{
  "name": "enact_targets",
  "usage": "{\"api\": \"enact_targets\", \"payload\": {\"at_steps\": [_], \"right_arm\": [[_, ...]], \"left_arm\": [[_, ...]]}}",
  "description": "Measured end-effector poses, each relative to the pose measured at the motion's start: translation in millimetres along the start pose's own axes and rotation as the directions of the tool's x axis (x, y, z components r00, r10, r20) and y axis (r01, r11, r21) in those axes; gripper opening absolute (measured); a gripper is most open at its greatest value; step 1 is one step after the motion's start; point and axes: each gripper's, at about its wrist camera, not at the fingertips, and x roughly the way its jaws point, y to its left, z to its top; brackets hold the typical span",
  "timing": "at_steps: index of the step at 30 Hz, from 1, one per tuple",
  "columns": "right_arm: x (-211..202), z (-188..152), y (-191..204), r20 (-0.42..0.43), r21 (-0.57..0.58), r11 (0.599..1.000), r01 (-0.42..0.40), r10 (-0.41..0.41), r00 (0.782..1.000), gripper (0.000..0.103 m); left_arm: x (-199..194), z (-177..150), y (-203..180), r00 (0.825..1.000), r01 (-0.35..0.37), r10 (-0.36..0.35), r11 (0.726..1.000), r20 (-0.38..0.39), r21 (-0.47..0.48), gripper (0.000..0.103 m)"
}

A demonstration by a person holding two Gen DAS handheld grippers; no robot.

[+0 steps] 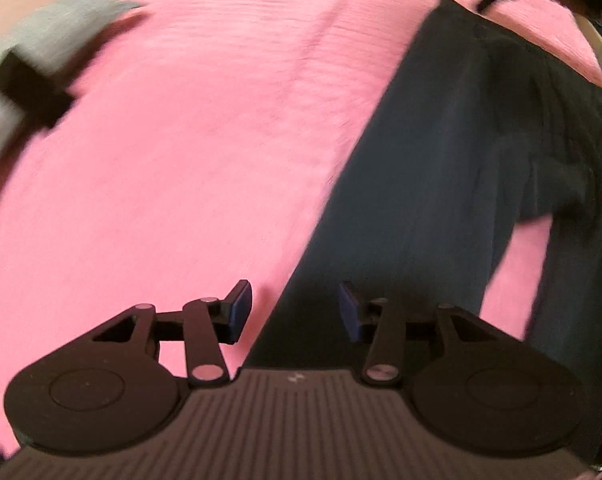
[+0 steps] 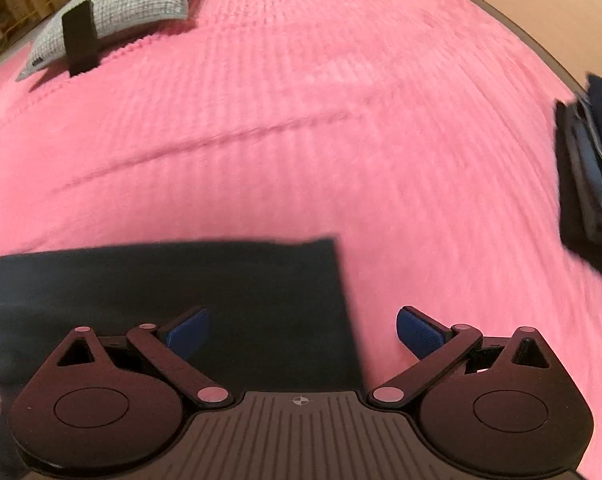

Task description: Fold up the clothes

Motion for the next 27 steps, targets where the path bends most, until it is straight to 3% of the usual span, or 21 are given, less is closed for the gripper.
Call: {"api": "enact_targets", "payload": {"at_steps": [1, 4, 5, 7, 11, 14, 16, 19, 21, 23, 26, 27], "right_arm": [[12, 5, -10, -0.004, -0.009, 1.0, -0.014, 0.014, 1.0, 0.073], [38, 11, -27, -0.043, 0.011, 0.99, -0.14, 0.141, 0.989, 0.049], [43, 9, -28, -0.054, 0.003, 0.986, -0.167, 0.167, 0.984, 0.04], [40, 8, -28, -0.056, -0.02, 0.986, -0.163, 0.161, 0.985, 0.011], [10, 23, -34, 0.04, -0.044, 0.993, -0.107, 0.108, 0.993, 0.011], [15, 32, -45, 0.058, 0.005, 0.996, -0.085, 0.085, 0.995, 0.014], [27, 32, -46, 0.042, 0.028, 0.998, -0.061, 0.06, 0.997, 0.039], [29, 28, -44, 0.044, 0.056, 0.998, -0.008, 0.006, 0.999, 0.049], [16, 17, -46, 0.057, 0.107, 0.994, -0.025, 0.018, 0.998, 0.05], [-3, -3, -45, 0.059, 0.145, 0.989, -0.033, 0.025, 0.998, 0.05], [-31, -40, -37, 0.026, 0.186, 0.981, -0.053, 0.049, 0.998, 0.05], [-40, -55, -34, 0.007, 0.186, 0.981, -0.056, 0.055, 0.998, 0.057]], "left_arm": [[14, 5, -3, 1.0, 0.018, -0.018, 1.0, -0.023, 0.014, 0.044], [27, 15, -9, 0.997, 0.056, -0.055, 0.998, -0.06, 0.02, 0.041], [27, 18, -6, 0.995, 0.072, -0.07, 0.997, -0.073, 0.02, 0.026], [19, 24, -4, 0.994, 0.057, -0.055, 0.998, -0.09, 0.014, 0.002], [-5, 45, 9, 1.0, -0.019, 0.018, 1.0, -0.022, -0.021, 0.002], [4, 56, 18, 0.997, -0.078, 0.078, 0.997, -0.013, -0.001, 0.003], [13, 56, 20, 0.991, -0.128, 0.128, 0.992, -0.038, 0.016, 0.01], [17, 55, 21, 0.978, -0.2, 0.201, 0.979, -0.062, 0.03, 0.026], [3, 53, 17, 0.969, -0.242, 0.243, 0.97, -0.051, 0.019, 0.025], [-14, 55, 3, 0.973, -0.23, 0.231, 0.973, -0.02, 0.014, 0.025], [-35, 65, -32, 0.992, -0.114, 0.113, 0.993, 0.049, 0.015, 0.028], [-39, 68, -47, 0.996, -0.067, 0.065, 0.997, 0.065, 0.029, 0.03]]}}
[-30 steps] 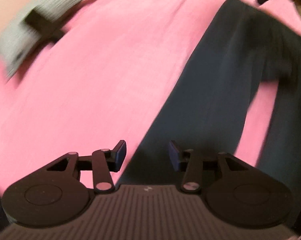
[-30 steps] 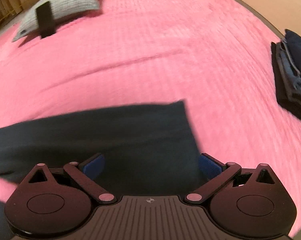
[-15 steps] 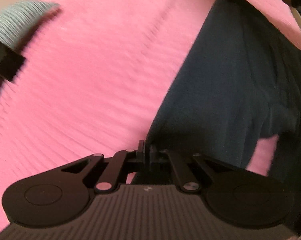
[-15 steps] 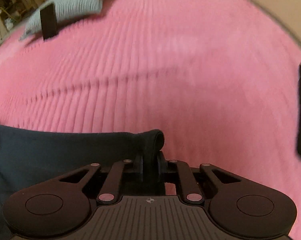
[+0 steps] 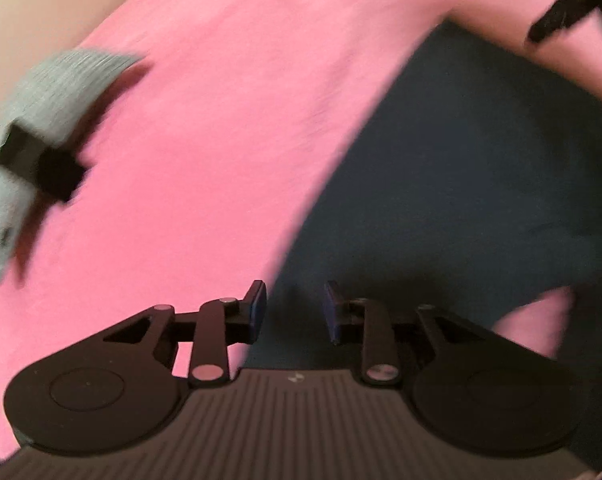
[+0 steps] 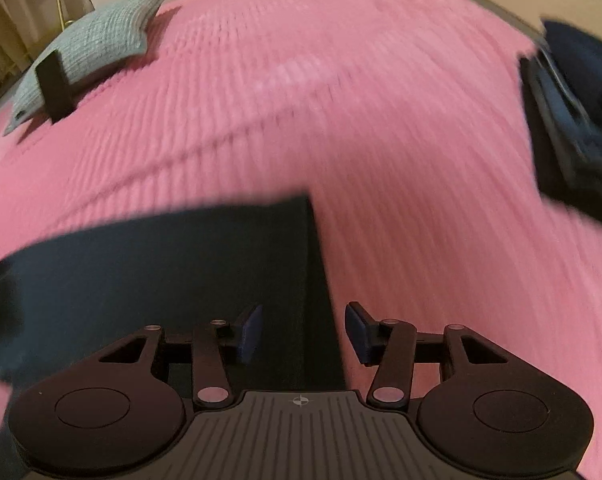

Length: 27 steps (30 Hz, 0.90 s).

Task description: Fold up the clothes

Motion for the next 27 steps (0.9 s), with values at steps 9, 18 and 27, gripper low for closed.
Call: {"api": "enact_targets", "payload": {"at_steps": [9, 18, 27], "right_arm": [[-3, -55, -6, -0.066, -0.009, 0.997, -0.082, 0.081, 0.995, 0.058], [-14, -37, -8, -0.066, -0.114, 0.992, -0.051, 0.043, 0.997, 0.014], [-8, -55, 1, -0.037, -0.055, 0.991, 0.119, -0.121, 0.992, 0.067]], "left_arm": [[24, 25, -100, 0.978, 0.208, -0.207, 0.97, -0.018, 0.127, 0.037], [24, 36, -104, 0.982, 0.189, -0.191, 0.969, -0.004, 0.16, 0.036], [-14, -57, -73, 0.995, 0.026, -0.013, 0.991, -0.098, 0.132, 0.038]]}}
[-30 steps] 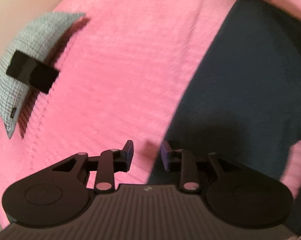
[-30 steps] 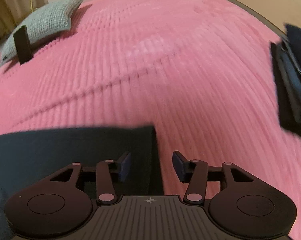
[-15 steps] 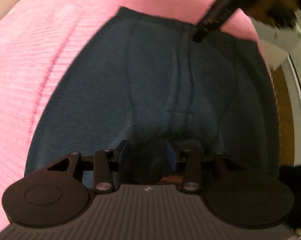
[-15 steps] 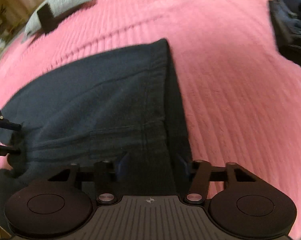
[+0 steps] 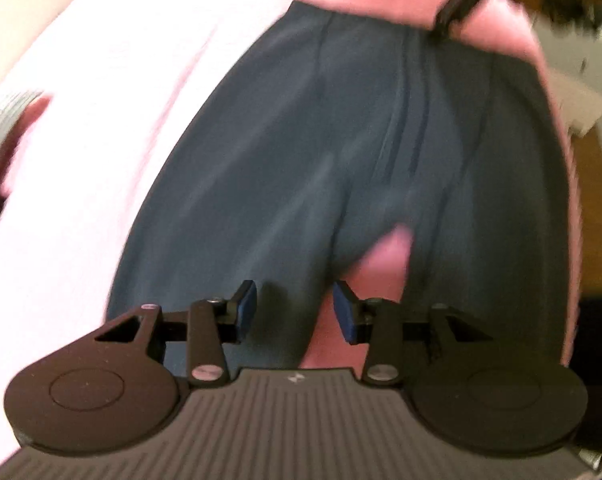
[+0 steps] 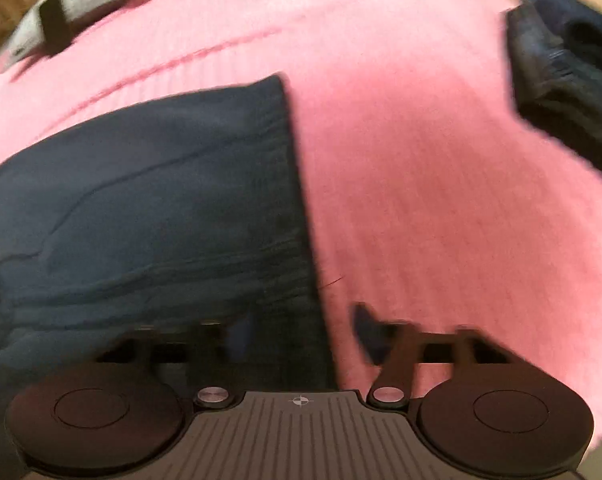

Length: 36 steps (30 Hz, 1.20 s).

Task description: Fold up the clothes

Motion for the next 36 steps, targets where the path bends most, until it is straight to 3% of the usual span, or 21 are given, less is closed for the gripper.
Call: {"api": "enact_targets", "payload": {"at_steps": [4, 9, 10, 11, 13, 16, 21, 24, 26, 28, 32, 33, 34, 35, 36], "right_arm": [[-29, -3, 27, 0.049, -0.018, 0.999, 0.032, -0.031, 0.998, 0.067], [-49, -16, 102, 0.049, -0.079, 0.99, -0.114, 0.118, 0.992, 0.067], [-51, -19, 122, 0.045, -0.103, 0.983, -0.149, 0.155, 0.987, 0.067], [-53, -21, 139, 0.04, -0.126, 0.976, -0.18, 0.187, 0.982, 0.067], [-55, -28, 175, 0.025, -0.198, 0.953, -0.228, 0.238, 0.971, 0.067], [-55, -38, 227, -0.005, -0.332, 0.899, -0.284, 0.299, 0.954, 0.067], [-39, -49, 297, -0.101, -0.564, 0.74, -0.365, 0.377, 0.921, 0.067], [-17, -40, 308, -0.128, -0.591, 0.737, -0.329, 0.317, 0.94, 0.067], [-3, -30, 305, -0.155, -0.585, 0.757, -0.293, 0.25, 0.956, 0.067], [-1, -25, 301, -0.16, -0.568, 0.773, -0.281, 0.231, 0.96, 0.067], [-3, -28, 300, -0.091, -0.581, 0.794, -0.179, 0.155, 0.984, 0.067], [0, -30, 304, -0.084, -0.604, 0.782, -0.154, 0.129, 0.988, 0.067], [3, -32, 309, -0.078, -0.629, 0.766, -0.129, 0.103, 0.992, 0.067], [5, -34, 313, -0.072, -0.657, 0.746, -0.109, 0.082, 0.994, 0.067], [10, -38, 317, -0.057, -0.692, 0.717, -0.076, 0.05, 0.997, 0.052]], "left_arm": [[-3, -61, 5, 0.993, -0.074, 0.076, 0.997, -0.096, 0.026, 0.038], [9, -98, 11, 0.989, -0.115, 0.122, 0.991, -0.089, 0.073, 0.036], [13, -101, 14, 0.988, -0.124, 0.131, 0.989, -0.085, 0.08, 0.031], [17, -105, 17, 0.987, -0.134, 0.141, 0.987, -0.081, 0.088, 0.017], [15, -106, 24, 0.986, -0.143, 0.15, 0.985, -0.066, 0.099, 0.004], [-2, -109, 35, 0.991, -0.134, 0.136, 0.989, -0.013, 0.069, 0.002], [-22, -128, 48, 0.995, -0.076, 0.075, 0.997, 0.063, 0.01, 0.002], [-20, -141, 36, 0.997, -0.055, 0.051, 0.996, 0.058, 0.069, 0.0], [-17, -148, 26, 0.998, -0.05, 0.045, 0.991, 0.046, 0.12, 0.0], [-20, -151, 16, 0.994, -0.089, 0.078, 0.984, 0.073, 0.153, 0.0], [-18, -138, -2, 0.983, -0.138, 0.112, 0.975, 0.149, 0.176, 0.013], [-15, -133, -6, 0.98, -0.145, 0.116, 0.973, 0.162, 0.179, 0.018], [-11, -127, -10, 0.977, -0.156, 0.124, 0.971, 0.174, 0.183, 0.03], [-6, -121, -12, 0.976, -0.156, 0.123, 0.97, 0.181, 0.186, 0.031], [-3, -117, -13, 0.976, -0.156, 0.123, 0.97, 0.181, 0.186, 0.031]]}}
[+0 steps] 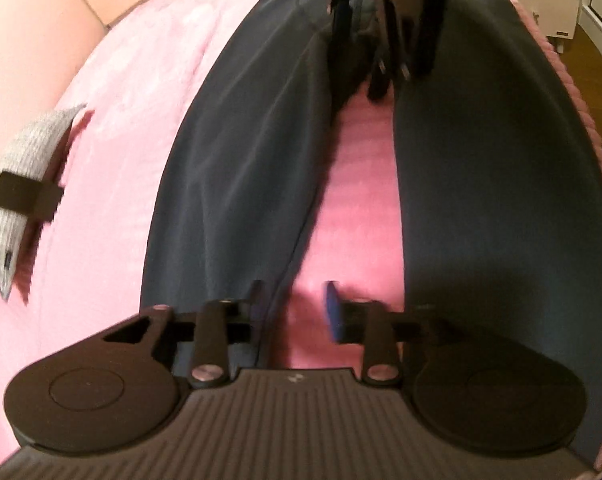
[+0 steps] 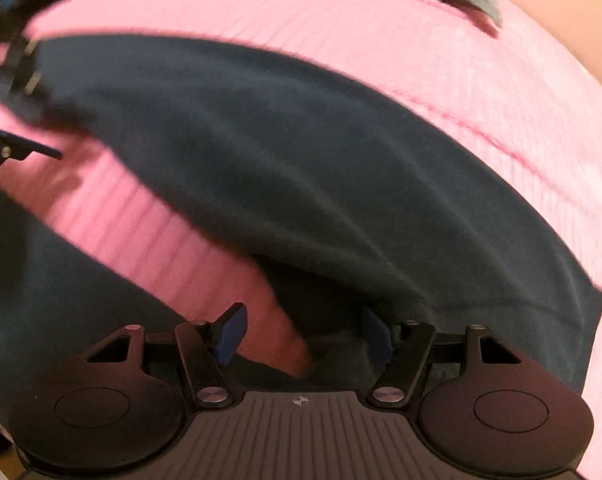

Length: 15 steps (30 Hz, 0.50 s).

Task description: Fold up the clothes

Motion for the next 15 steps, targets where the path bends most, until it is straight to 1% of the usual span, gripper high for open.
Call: {"api": "enact_targets", "payload": {"at_steps": [1, 2, 3, 5, 6, 8, 10, 12, 13, 14, 15], "right_arm": [[2, -1, 2, -0.007, -0.025, 0.999, 0.025, -0.025, 1.0, 0.029], [2, -2, 3, -0.014, -0.043, 0.998, 0.045, -0.045, 0.999, 0.021], [-9, -2, -2, -0.002, -0.004, 0.999, 0.039, -0.039, 0.999, 0.011], [-36, -4, -17, 0.032, 0.109, 0.994, 0.01, -0.013, 0.999, 0.011], [-50, -5, -24, 0.051, 0.165, 0.986, -0.006, -0.002, 0.999, 0.011], [-69, -12, -43, 0.085, 0.292, 0.956, -0.036, 0.012, 0.996, 0.011], [-73, -20, -52, 0.093, 0.346, 0.938, -0.029, -0.004, 0.996, 0.012], [-70, -27, -52, 0.092, 0.348, 0.937, -0.035, 0.003, 0.996, 0.013], [-69, -29, -50, 0.093, 0.343, 0.938, -0.049, 0.018, 0.996, 0.03], [-68, -31, -48, 0.096, 0.338, 0.94, -0.048, 0.017, 0.995, 0.045], [-69, -33, -45, 0.101, 0.333, 0.942, -0.044, 0.01, 0.995, 0.071]], "left_arm": [[3, 3, -1, 1.0, -0.002, 0.002, 1.0, -0.002, 0.0, 0.031], [4, 5, 0, 1.0, -0.006, 0.006, 1.0, -0.004, 0.003, 0.031], [3, 4, 2, 1.0, -0.012, 0.012, 1.0, -0.001, 0.004, 0.032], [-2, 1, 5, 1.0, -0.022, 0.022, 1.0, 0.002, 0.004, 0.038], [-2, 0, 6, 1.0, -0.022, 0.022, 1.0, -0.005, -0.001, 0.04], [3, -2, 9, 0.999, -0.023, 0.022, 1.0, -0.033, -0.004, 0.04], [7, -4, 12, 0.998, -0.022, 0.021, 1.0, -0.055, -0.014, 0.04], [10, -5, 16, 0.997, -0.018, 0.015, 0.999, -0.074, -0.033, 0.04], [10, -6, 16, 0.997, -0.017, 0.014, 0.999, -0.08, -0.037, 0.04], [8, -8, 17, 0.996, -0.017, 0.014, 0.999, -0.084, -0.042, 0.04], [7, -9, 18, 0.996, -0.018, 0.013, 0.998, -0.092, -0.052, 0.04]]}}
